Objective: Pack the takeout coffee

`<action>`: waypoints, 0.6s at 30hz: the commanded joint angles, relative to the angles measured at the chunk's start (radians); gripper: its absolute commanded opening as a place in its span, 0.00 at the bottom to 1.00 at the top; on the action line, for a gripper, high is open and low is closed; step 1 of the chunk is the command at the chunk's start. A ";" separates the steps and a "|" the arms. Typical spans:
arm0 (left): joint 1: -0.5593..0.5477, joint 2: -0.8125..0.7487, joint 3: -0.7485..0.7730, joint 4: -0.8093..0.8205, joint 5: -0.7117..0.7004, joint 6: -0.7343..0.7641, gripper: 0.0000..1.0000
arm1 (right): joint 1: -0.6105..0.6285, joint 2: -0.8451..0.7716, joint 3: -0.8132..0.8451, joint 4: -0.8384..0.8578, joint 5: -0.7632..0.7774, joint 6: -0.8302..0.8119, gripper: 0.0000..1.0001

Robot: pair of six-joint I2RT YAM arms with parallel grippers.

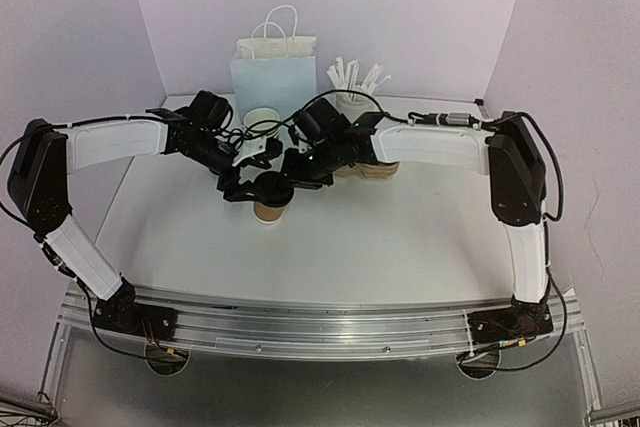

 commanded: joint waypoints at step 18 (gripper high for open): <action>0.013 -0.049 -0.043 -0.016 -0.025 0.019 0.81 | 0.040 0.049 0.110 -0.033 -0.006 -0.032 0.30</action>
